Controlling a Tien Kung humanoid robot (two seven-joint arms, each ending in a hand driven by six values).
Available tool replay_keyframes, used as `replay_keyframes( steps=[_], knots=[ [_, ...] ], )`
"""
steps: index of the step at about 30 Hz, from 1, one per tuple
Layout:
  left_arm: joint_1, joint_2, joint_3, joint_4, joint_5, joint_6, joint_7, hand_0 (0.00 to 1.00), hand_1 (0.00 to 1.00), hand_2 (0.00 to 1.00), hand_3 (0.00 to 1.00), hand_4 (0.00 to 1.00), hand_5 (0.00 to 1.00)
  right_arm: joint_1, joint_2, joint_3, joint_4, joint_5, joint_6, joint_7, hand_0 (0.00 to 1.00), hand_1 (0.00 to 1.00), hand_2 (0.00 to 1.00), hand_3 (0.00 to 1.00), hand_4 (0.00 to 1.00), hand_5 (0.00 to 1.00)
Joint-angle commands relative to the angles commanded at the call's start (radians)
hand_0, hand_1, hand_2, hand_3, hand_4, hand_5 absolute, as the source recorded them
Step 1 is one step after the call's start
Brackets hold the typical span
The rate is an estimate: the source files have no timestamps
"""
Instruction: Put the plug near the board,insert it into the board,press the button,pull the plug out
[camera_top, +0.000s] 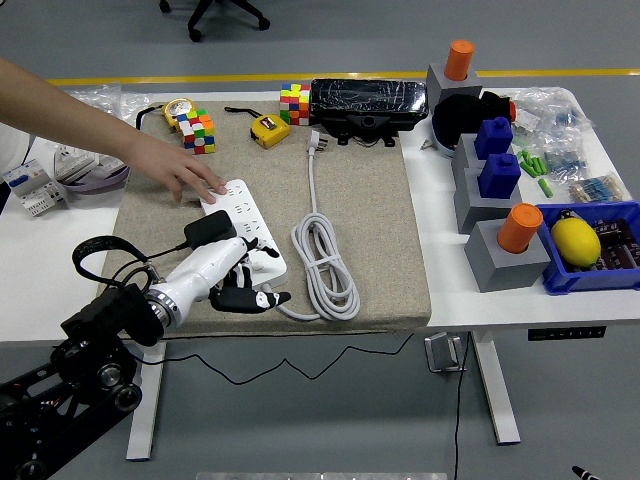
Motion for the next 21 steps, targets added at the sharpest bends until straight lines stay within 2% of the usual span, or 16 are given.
replay_keyframes(
  steps=[4,21],
  knots=[
    [0.000,0.000,0.002,0.009,-0.012,-0.027,0.030,0.069,0.069,0.138,0.875,0.897,0.528,0.002,-0.002,-0.004,0.001,0.001,0.000,0.000,0.654,0.647,0.635,0.567,0.994,0.565],
    [-0.011,0.002,0.013,0.067,-0.009,-0.030,0.051,0.066,0.068,0.135,0.858,0.926,0.554,-0.001,-0.006,-0.011,0.002,0.005,0.000,0.001,0.654,0.647,0.635,0.566,0.993,0.565]
  ],
)
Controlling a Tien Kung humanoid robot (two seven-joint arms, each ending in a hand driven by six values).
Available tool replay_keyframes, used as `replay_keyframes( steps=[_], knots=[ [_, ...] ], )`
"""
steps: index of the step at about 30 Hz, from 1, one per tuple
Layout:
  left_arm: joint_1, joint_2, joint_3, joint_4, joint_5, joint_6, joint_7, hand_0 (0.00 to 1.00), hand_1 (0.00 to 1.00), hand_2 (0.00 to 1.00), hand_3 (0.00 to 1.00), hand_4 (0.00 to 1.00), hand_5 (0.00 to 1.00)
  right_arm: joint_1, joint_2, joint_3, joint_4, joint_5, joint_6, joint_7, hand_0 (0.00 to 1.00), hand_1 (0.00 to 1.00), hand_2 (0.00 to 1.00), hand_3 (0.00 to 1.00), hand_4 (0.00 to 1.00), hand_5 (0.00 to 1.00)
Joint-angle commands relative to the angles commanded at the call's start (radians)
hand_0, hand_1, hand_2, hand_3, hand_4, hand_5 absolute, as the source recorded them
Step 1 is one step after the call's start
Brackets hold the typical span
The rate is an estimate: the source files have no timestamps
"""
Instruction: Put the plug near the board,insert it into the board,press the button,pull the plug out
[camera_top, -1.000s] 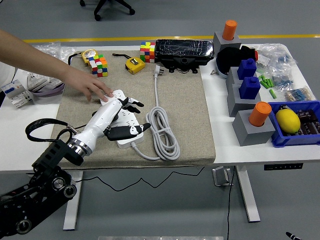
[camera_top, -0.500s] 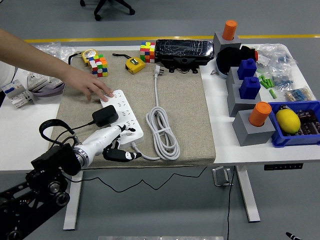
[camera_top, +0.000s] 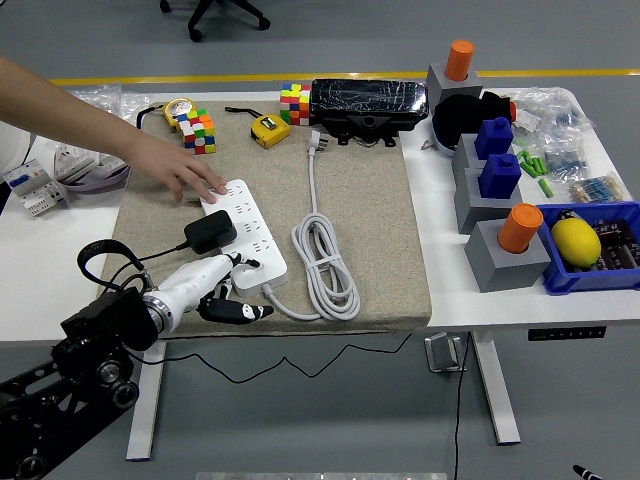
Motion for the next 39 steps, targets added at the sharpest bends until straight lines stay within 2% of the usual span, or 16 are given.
replay_keyframes(
  steps=[5,6,9,11,12,17,18,21,25,36,37,39],
  knots=[
    [0.004,-0.001,0.001,0.004,-0.009,-0.018,0.013,0.066,0.068,0.135,0.858,0.926,0.554,-0.003,0.001,0.002,0.001,-0.001,0.000,0.000,0.654,0.647,0.635,0.566,0.993,0.565],
    [0.004,-0.002,0.001,0.003,-0.012,-0.019,0.014,0.066,0.067,0.135,0.833,0.932,0.559,-0.003,0.002,0.003,0.001,-0.001,0.000,0.001,0.654,0.647,0.635,0.566,0.993,0.564],
    [0.005,-0.004,-0.002,0.000,-0.010,0.000,-0.009,0.066,0.067,0.135,0.833,0.932,0.559,-0.003,0.002,0.006,0.001,-0.001,-0.001,0.001,0.654,0.647,0.635,0.566,0.993,0.564],
    [0.008,-0.005,-0.011,0.005,-0.028,0.075,-0.086,0.066,0.067,0.135,0.833,0.932,0.559,-0.003,0.004,0.011,0.001,-0.001,-0.001,0.002,0.654,0.647,0.635,0.566,0.993,0.564],
    [0.010,-0.006,-0.015,0.008,-0.048,0.112,-0.124,0.083,0.064,0.152,0.679,0.915,0.541,-0.003,0.004,0.011,0.001,-0.002,-0.001,0.001,0.654,0.646,0.635,0.565,0.993,0.565],
    [0.011,-0.008,-0.031,0.029,-0.209,0.324,-0.337,0.083,0.064,0.152,0.679,0.915,0.541,-0.005,0.006,0.014,-0.001,-0.002,-0.002,0.001,0.654,0.646,0.635,0.565,0.993,0.565],
    [0.013,-0.009,-0.033,0.033,-0.227,0.362,-0.377,0.146,0.106,0.199,0.593,0.850,0.457,-0.005,0.007,0.014,-0.001,-0.002,-0.002,0.001,0.654,0.647,0.635,0.566,0.993,0.565],
    [0.021,-0.012,-0.041,0.040,-0.242,0.417,-0.426,0.146,0.106,0.199,0.593,0.850,0.457,-0.003,0.010,0.014,-0.003,-0.003,-0.002,0.001,0.654,0.647,0.635,0.566,0.993,0.565],
    [0.025,-0.016,-0.049,0.042,-0.257,0.432,-0.436,0.176,0.137,0.225,0.586,0.837,0.442,-0.002,0.013,0.013,-0.003,-0.003,-0.001,0.000,0.654,0.647,0.635,0.565,0.993,0.565],
    [0.020,-0.015,-0.049,0.042,-0.254,0.420,-0.421,0.179,0.139,0.228,0.590,0.838,0.450,-0.002,0.009,0.017,-0.002,-0.004,-0.003,0.000,0.654,0.646,0.635,0.564,0.993,0.565],
    [0.020,-0.015,-0.049,0.042,-0.253,0.419,-0.420,0.181,0.139,0.223,0.602,0.877,0.495,-0.002,0.009,0.017,-0.003,-0.004,-0.003,0.000,0.653,0.647,0.635,0.565,0.993,0.565],
    [0.019,-0.015,-0.048,0.042,-0.254,0.418,-0.419,0.181,0.139,0.223,0.602,0.877,0.495,-0.003,0.009,0.017,-0.003,-0.004,-0.002,0.000,0.653,0.647,0.635,0.565,0.993,0.565]
  ],
)
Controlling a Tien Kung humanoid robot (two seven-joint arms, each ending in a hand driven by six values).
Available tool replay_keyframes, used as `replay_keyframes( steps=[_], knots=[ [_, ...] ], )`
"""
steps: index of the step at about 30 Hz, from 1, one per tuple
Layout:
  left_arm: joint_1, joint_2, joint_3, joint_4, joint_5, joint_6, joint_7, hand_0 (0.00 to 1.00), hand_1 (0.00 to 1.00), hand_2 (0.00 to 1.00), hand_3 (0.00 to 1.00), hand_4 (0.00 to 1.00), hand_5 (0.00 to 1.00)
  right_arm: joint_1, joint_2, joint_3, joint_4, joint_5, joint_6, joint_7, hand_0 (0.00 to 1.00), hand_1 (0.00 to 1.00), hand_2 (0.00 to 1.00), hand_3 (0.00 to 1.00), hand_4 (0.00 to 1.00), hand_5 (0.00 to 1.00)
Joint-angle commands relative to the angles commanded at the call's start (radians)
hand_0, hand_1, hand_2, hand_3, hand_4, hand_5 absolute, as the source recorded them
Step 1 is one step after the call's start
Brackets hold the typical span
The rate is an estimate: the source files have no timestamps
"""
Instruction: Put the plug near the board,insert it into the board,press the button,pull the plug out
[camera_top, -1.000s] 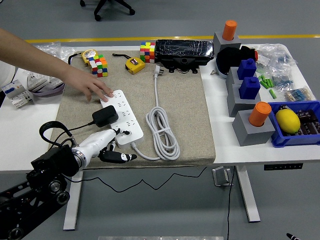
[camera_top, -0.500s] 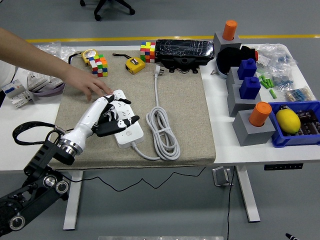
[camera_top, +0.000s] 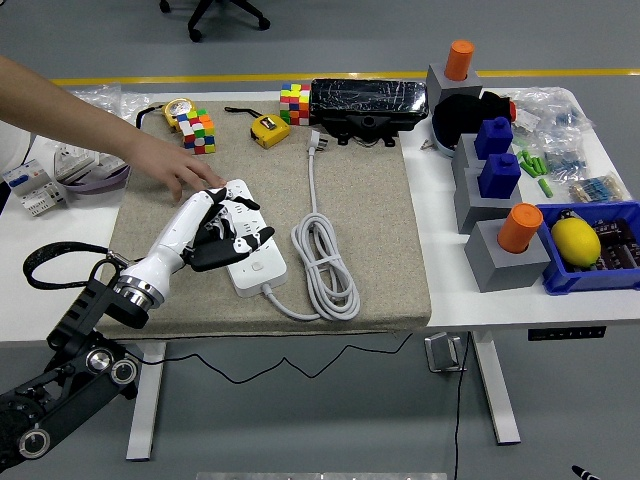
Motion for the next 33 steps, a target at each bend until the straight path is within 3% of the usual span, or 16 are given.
replay_keyframes(
  steps=[3,4,9,10,16,33],
  knots=[
    [-0.001,0.000,0.000,0.001,0.007,-0.023,0.022,0.181,0.139,0.223,0.602,0.877,0.495,0.000,0.000,-0.001,0.000,0.000,0.000,0.000,0.653,0.647,0.635,0.565,0.993,0.565],
    [-0.001,0.001,0.000,0.000,0.013,-0.035,0.034,0.111,0.074,0.163,0.617,0.847,0.456,0.000,0.000,-0.001,0.001,0.000,0.000,0.000,0.654,0.647,0.635,0.564,0.993,0.565],
    [-0.005,0.001,0.013,0.001,0.114,-0.111,0.114,0.111,0.074,0.163,0.617,0.847,0.456,0.000,0.000,0.001,0.002,-0.001,0.001,-0.001,0.654,0.647,0.635,0.564,0.993,0.565],
    [-0.006,0.001,0.015,0.002,0.138,-0.127,0.127,0.086,0.064,0.142,0.660,0.853,0.461,0.000,0.000,0.000,0.002,-0.001,0.001,-0.001,0.654,0.647,0.635,0.565,0.993,0.565],
    [-0.012,0.000,0.023,0.006,0.221,-0.277,0.272,0.082,0.063,0.141,0.675,0.868,0.479,0.000,0.000,0.000,0.002,-0.001,0.001,-0.001,0.652,0.647,0.635,0.564,0.993,0.564],
    [-0.035,-0.013,0.046,0.047,0.235,-0.288,0.306,0.079,0.062,0.141,0.675,0.867,0.477,0.000,-0.002,0.000,0.003,0.001,0.001,0.000,0.653,0.646,0.635,0.565,0.994,0.565]
  ],
)
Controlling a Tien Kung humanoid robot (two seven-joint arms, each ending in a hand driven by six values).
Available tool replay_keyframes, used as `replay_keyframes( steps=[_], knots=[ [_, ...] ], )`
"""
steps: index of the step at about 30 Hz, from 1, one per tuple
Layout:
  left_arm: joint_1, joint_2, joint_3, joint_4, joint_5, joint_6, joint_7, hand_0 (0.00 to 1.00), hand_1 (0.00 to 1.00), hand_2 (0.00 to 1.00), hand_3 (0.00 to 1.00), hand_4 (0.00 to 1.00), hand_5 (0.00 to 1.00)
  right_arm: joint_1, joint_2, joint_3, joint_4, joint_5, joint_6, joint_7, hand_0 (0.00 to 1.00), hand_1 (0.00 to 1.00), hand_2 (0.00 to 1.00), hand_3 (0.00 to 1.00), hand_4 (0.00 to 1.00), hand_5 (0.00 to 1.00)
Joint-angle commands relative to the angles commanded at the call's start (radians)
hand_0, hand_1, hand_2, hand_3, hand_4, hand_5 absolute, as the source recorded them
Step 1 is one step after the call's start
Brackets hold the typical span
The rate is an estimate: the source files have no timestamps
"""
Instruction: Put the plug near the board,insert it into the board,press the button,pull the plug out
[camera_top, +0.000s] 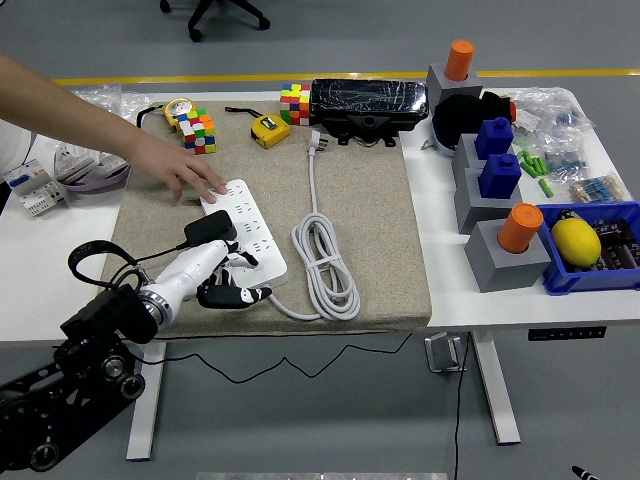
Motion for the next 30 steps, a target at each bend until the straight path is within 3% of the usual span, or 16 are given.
replay_keyframes(
  steps=[13,17,20,24,25,30],
  knots=[
    [-0.014,-0.007,0.019,0.020,0.010,-0.045,0.046,0.077,0.061,0.140,0.715,0.905,0.529,0.002,-0.004,-0.001,0.001,0.001,0.000,0.000,0.653,0.646,0.635,0.565,0.994,0.565],
    [-0.010,-0.003,0.016,0.006,-0.004,-0.039,0.030,0.077,0.061,0.140,0.715,0.905,0.529,0.002,-0.005,-0.004,0.001,0.001,-0.001,0.001,0.653,0.646,0.635,0.565,0.994,0.565],
    [-0.001,0.000,0.004,-0.007,-0.018,0.037,-0.053,0.088,0.068,0.149,0.690,0.905,0.526,0.002,-0.006,-0.005,0.002,0.001,-0.001,0.001,0.654,0.647,0.635,0.565,0.994,0.565],
    [-0.003,-0.001,-0.009,0.002,-0.069,0.184,-0.196,0.088,0.068,0.149,0.690,0.905,0.526,0.002,-0.007,-0.011,0.001,0.002,0.000,0.001,0.654,0.647,0.635,0.565,0.994,0.565],
    [-0.008,-0.002,-0.013,0.009,-0.070,0.212,-0.219,0.256,0.188,0.301,0.635,0.884,0.483,0.002,-0.008,-0.013,0.002,0.003,0.000,0.001,0.654,0.646,0.635,0.564,0.993,0.564],
    [-0.032,-0.008,-0.039,0.054,-0.012,0.256,-0.228,0.256,0.188,0.301,0.635,0.884,0.483,0.006,-0.009,-0.016,0.002,0.006,0.001,0.000,0.654,0.646,0.635,0.564,0.993,0.564]
  ],
)
